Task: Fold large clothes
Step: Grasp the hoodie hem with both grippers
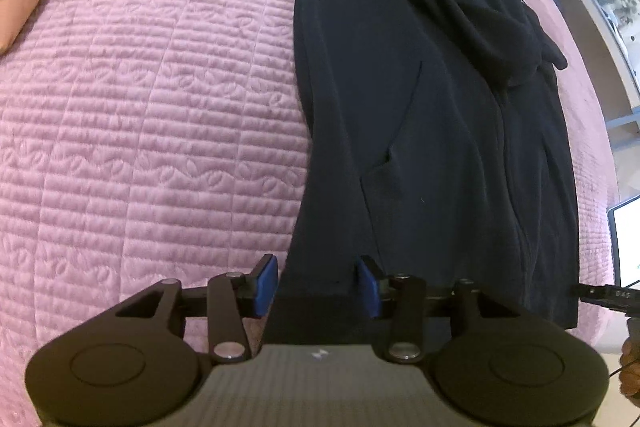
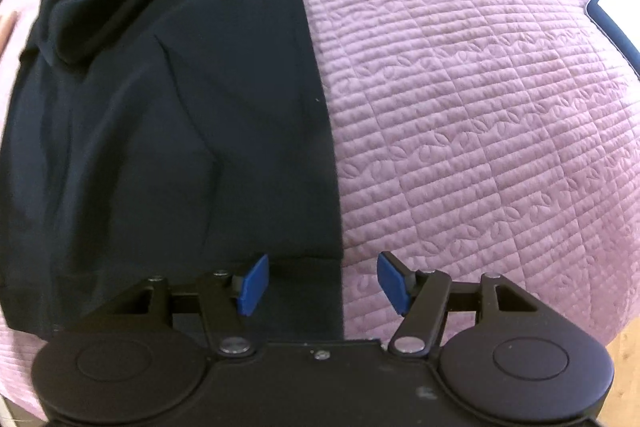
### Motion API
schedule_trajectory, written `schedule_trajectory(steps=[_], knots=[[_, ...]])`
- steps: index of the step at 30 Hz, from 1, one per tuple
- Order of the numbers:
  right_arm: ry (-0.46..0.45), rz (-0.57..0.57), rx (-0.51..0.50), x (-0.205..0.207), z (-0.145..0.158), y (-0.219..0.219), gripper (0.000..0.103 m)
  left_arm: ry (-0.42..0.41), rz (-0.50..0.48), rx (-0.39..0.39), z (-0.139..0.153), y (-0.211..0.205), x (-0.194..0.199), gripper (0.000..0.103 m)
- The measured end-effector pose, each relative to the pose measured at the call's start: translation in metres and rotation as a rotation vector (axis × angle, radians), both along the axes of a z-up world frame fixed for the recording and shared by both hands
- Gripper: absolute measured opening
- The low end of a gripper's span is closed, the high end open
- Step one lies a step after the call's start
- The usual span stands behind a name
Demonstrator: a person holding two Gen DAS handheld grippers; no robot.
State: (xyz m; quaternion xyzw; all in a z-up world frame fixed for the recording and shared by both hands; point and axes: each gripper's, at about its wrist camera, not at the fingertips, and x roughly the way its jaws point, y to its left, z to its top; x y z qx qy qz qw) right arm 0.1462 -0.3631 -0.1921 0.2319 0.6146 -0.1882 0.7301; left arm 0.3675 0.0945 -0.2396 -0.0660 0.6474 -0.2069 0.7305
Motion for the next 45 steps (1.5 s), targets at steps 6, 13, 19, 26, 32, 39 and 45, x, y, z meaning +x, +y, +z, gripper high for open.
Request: schedule_trajectory(steps=[6,13,19,26,32,39,45], knots=[[0.066,-0.011,0.031,0.0,-0.016,0.002,0.07,0.031,0.018,-0.02,-0.014,-0.003,-0.007,0.056],[0.085,0.073,-0.081,-0.005,-0.001,0.013,0.004,0.018,0.044,-0.017,-0.016,-0.007,-0.01,0.058],[0.083,-0.078,0.014,-0.036,-0.012,-0.028,0.004,0.022,0.07,-0.03,-0.017,-0.002,-0.01,0.058],[-0.02,-0.033,0.105,-0.027,-0.004,-0.039,0.076,0.052,0.12,-0.113,-0.023,0.003,-0.009,0.082],[-0.023,-0.001,0.153,-0.012,-0.016,-0.018,0.08,-0.001,0.077,-0.037,-0.023,-0.011,-0.012,0.058],[-0.053,0.034,0.141,0.016,0.011,-0.013,0.069,0.032,0.071,-0.048,-0.023,-0.003,-0.002,0.053],[-0.024,0.044,0.162,0.028,0.009,-0.016,0.074,0.04,0.07,-0.063,-0.025,-0.002,0.001,0.058]])
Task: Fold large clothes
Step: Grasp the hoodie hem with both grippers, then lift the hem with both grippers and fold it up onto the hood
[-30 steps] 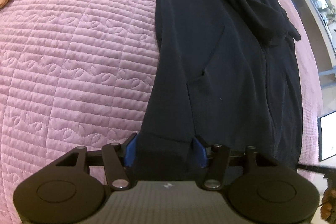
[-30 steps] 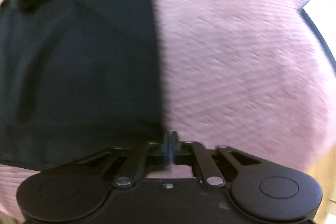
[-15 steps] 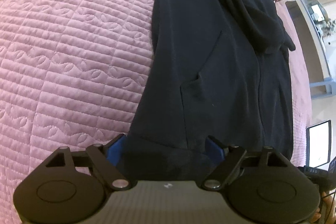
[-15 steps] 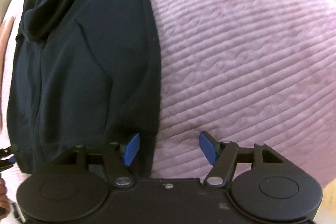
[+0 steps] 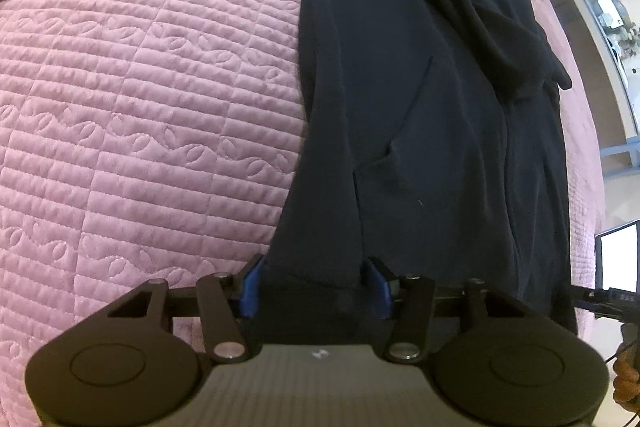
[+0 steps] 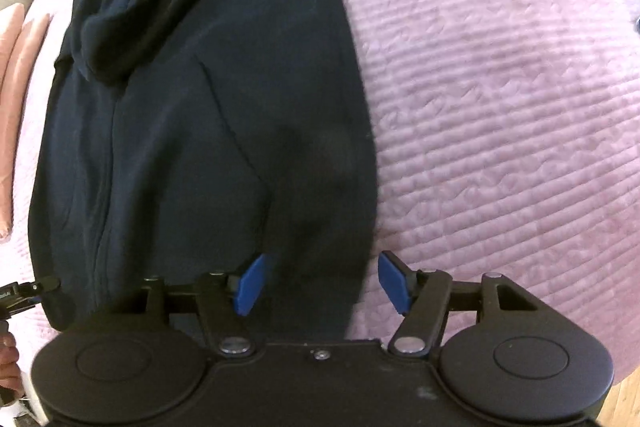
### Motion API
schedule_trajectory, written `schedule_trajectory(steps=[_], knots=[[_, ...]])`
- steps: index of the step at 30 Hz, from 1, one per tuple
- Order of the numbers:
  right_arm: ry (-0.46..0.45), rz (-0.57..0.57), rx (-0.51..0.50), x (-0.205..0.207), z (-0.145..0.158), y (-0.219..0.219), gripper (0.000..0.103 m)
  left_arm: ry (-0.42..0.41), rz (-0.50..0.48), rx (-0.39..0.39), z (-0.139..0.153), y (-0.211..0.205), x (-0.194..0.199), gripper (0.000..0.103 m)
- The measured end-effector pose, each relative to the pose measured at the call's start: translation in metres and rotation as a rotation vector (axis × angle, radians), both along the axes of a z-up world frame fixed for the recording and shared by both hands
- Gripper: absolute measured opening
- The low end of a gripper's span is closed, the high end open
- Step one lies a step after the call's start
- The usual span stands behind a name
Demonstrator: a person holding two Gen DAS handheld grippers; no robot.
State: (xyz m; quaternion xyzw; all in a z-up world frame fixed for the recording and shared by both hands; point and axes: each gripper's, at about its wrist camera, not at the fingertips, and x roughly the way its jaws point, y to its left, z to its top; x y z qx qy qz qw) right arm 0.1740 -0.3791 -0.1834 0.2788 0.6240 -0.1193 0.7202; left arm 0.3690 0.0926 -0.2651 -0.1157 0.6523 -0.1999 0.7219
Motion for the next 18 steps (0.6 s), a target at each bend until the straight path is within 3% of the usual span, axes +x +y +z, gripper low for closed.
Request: schedule_trajectory(steps=[2,4,6,8,9,10,11,12,16,18], knots=[[0.04,-0.007,0.019,0.005,-0.022,0.0,0.074,-0.003,-0.001,0.003,0.0,-0.002,-0.001,0.06],[0.101,0.002,-0.027,0.006,-0.033,0.005,0.074,-0.003,-0.011,0.008,0.0,-0.004,0.0,0.06],[0.092,0.017,-0.024,0.003,-0.036,0.007,0.075,-0.001,-0.02,0.013,0.001,-0.005,0.0,0.059],[0.082,0.047,0.013,-0.003,-0.033,0.011,0.051,-0.011,-0.022,0.039,0.0,-0.008,0.001,0.048],[0.071,0.058,0.033,-0.004,-0.032,0.012,0.036,-0.02,-0.022,0.055,0.001,-0.01,0.001,0.044],[0.06,0.062,0.058,-0.004,-0.031,0.013,0.019,-0.029,-0.018,0.063,0.002,-0.011,0.001,0.034],[0.052,0.06,0.083,-0.005,-0.03,0.011,0.014,-0.029,-0.008,0.053,0.003,-0.013,0.001,0.018],[0.041,0.054,0.089,-0.001,-0.029,0.01,0.011,-0.016,0.011,0.024,0.002,-0.013,0.003,0.015],[-0.087,0.008,0.098,0.019,0.002,-0.01,0.007,-0.066,0.1,-0.105,0.023,-0.012,0.027,0.014],[-0.173,-0.004,0.098,0.041,0.022,-0.025,0.007,-0.142,0.126,-0.198,0.048,-0.017,0.051,0.014]])
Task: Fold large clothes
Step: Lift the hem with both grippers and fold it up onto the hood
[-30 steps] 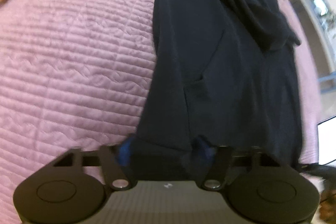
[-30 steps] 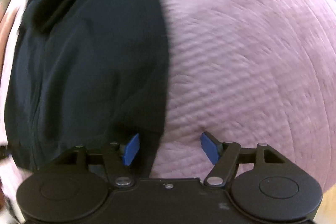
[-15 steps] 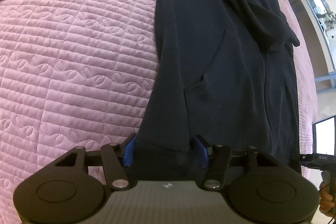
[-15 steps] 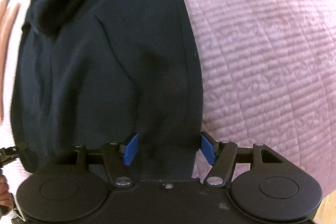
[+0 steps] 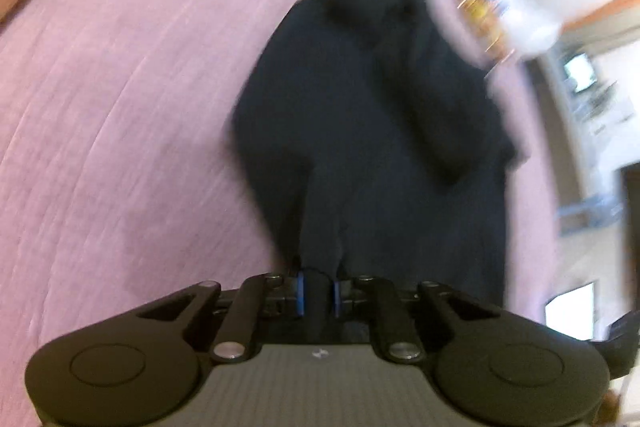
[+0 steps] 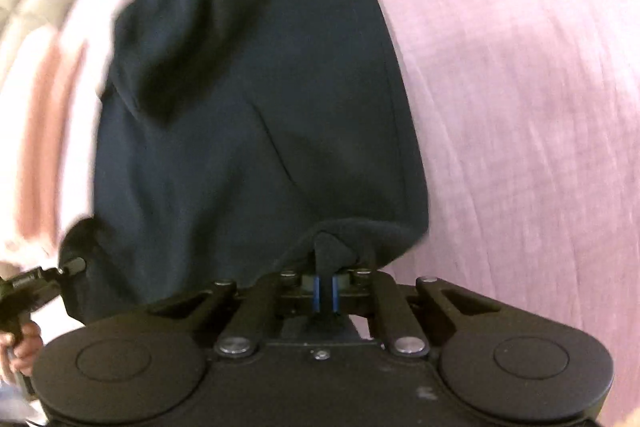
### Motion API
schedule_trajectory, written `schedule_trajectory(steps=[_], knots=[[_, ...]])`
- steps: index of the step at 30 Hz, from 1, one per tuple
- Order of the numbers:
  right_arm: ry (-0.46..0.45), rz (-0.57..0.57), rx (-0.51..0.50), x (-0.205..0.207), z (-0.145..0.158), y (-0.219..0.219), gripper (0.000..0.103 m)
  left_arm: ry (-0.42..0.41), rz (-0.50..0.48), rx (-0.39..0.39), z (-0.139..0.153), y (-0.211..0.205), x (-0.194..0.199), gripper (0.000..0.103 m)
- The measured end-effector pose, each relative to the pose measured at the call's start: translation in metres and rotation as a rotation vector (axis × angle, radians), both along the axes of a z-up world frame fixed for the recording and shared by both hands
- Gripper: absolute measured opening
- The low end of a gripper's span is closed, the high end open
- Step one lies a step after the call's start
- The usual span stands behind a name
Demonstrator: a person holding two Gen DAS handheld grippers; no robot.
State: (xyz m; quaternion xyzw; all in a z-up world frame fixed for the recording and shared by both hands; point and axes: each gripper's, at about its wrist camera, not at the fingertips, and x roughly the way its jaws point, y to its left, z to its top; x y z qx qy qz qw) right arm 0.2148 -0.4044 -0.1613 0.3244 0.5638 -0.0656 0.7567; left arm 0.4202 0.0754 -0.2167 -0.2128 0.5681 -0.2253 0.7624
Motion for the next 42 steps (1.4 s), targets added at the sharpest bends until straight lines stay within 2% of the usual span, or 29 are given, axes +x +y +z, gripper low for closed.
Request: schedule_trajectory(steps=[4,6,8,10,11,12,13,18,21,24,27,30,32,34,35,37,39,42], knots=[[-0.177,0.004,-0.083,0.069,0.025,-0.033,0.007,-0.16,0.057,-0.126,0.036,-0.016,0.068,0.014],[-0.259,-0.029,-0.107,0.109,0.024,-0.057,0.007,-0.235,0.085,-0.141,0.044,-0.031,0.113,0.017],[-0.295,-0.063,-0.158,0.146,0.018,-0.067,0.011,-0.277,0.127,-0.15,0.047,-0.044,0.15,0.033],[-0.293,-0.104,-0.158,0.164,0.015,-0.076,0.047,-0.325,0.169,-0.131,0.049,-0.053,0.175,0.04],[-0.301,-0.115,-0.166,0.163,0.01,-0.079,0.056,-0.345,0.179,-0.106,0.049,-0.055,0.177,0.048],[-0.32,-0.121,-0.185,0.164,0.01,-0.08,0.07,-0.367,0.183,-0.071,0.05,-0.058,0.181,0.052],[-0.332,-0.12,-0.203,0.165,0.009,-0.08,0.074,-0.379,0.171,-0.049,0.051,-0.057,0.186,0.056],[-0.295,-0.061,-0.248,0.17,-0.001,-0.079,0.073,-0.388,0.008,0.073,0.034,-0.078,0.202,0.056],[-0.311,-0.021,-0.332,0.187,-0.007,-0.077,0.072,-0.428,-0.062,0.141,0.024,-0.09,0.21,0.056],[-0.331,-0.003,-0.374,0.205,-0.008,-0.082,0.071,-0.474,-0.131,0.188,0.018,-0.112,0.224,0.058],[-0.319,0.01,-0.399,0.223,-0.013,-0.088,0.072,-0.504,-0.164,0.252,0.01,-0.133,0.243,0.067],[-0.287,0.005,-0.403,0.239,-0.027,-0.094,0.072,-0.504,-0.179,0.283,0.002,-0.144,0.257,0.068],[-0.281,0.006,-0.399,0.242,-0.034,-0.094,0.067,-0.485,-0.2,0.309,-0.007,-0.152,0.264,0.068],[-0.305,0.013,-0.439,0.239,-0.034,-0.086,0.026,-0.473,-0.236,0.325,-0.016,-0.159,0.267,0.06],[-0.315,0.027,-0.472,0.236,-0.033,-0.08,0.019,-0.47,-0.259,0.337,-0.019,-0.163,0.266,0.04],[-0.337,0.051,-0.541,0.23,-0.029,-0.068,0.011,-0.509,-0.268,0.349,-0.02,-0.168,0.259,0.012],[-0.355,0.08,-0.576,0.224,-0.027,-0.055,0.01,-0.546,-0.284,0.393,-0.02,-0.174,0.251,0.009],[-0.36,0.134,-0.621,0.222,-0.027,-0.04,0.009,-0.55,-0.27,0.393,-0.022,-0.174,0.247,0.006]])
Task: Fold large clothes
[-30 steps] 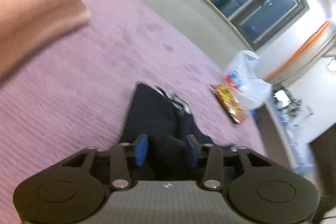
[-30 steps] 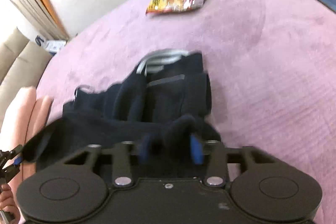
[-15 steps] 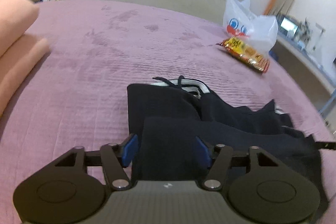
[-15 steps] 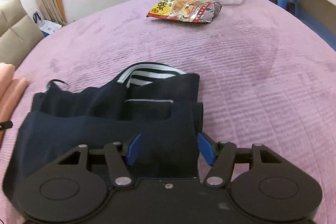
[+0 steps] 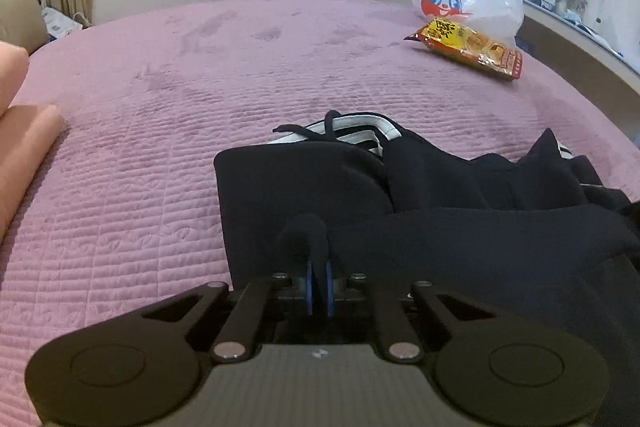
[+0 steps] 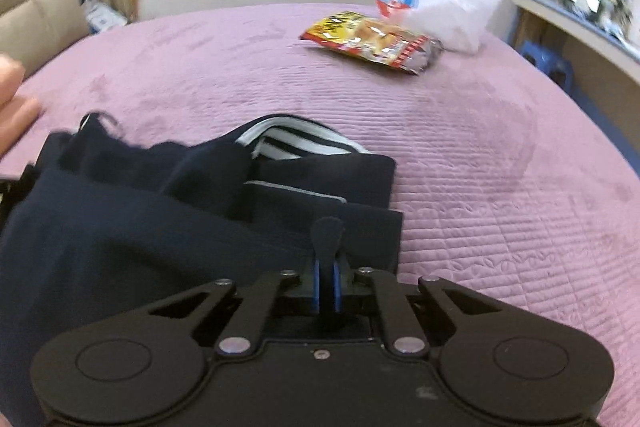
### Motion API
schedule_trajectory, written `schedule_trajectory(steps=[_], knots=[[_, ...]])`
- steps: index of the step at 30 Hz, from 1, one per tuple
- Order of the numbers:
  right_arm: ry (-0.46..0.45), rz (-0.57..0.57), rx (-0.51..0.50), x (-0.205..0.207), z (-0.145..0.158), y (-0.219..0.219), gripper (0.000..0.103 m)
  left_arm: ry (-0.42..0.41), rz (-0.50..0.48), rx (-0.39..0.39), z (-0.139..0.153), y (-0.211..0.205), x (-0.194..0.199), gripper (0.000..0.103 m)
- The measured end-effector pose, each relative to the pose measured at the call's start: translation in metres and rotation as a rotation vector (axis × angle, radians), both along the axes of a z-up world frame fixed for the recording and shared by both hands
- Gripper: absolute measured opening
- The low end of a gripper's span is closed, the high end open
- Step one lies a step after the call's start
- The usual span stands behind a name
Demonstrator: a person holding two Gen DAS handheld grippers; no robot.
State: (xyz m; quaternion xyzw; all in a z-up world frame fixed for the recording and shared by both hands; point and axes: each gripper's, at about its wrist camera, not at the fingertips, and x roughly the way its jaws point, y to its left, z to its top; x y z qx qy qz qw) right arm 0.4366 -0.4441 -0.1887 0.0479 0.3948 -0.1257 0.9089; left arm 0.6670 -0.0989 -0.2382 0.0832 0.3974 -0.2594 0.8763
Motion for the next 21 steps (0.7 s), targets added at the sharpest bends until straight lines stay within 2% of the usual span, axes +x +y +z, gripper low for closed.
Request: schedule_trajectory(steps=[4,8,12,15,17,19,21], knots=[[-0.061,-0.017,-0.051,-0.006,0.014,0.006,0.007,-0.057,0.049,-0.096,0.021,0.015,-0.01,0.004],[-0.176,-0.04,-0.105,-0.013,0.055,0.008,0.006,-0.125,0.083,-0.221,0.064,0.032,-0.016,0.004],[-0.272,-0.021,-0.197,0.009,0.087,0.008,0.006,-0.215,0.111,-0.278,0.101,0.03,0.002,0.004],[-0.276,-0.04,-0.195,0.053,0.079,-0.005,0.006,-0.246,0.135,-0.227,0.095,0.013,0.038,0.005],[-0.236,-0.067,-0.168,0.088,0.051,-0.018,0.006,-0.222,0.161,-0.155,0.071,-0.004,0.064,0.005],[-0.159,-0.075,-0.122,0.118,0.011,-0.028,0.006,-0.181,0.193,-0.055,0.035,-0.022,0.084,0.005],[-0.03,-0.093,-0.055,0.142,-0.031,-0.037,0.006,-0.127,0.216,0.037,-0.003,-0.039,0.096,0.006]])
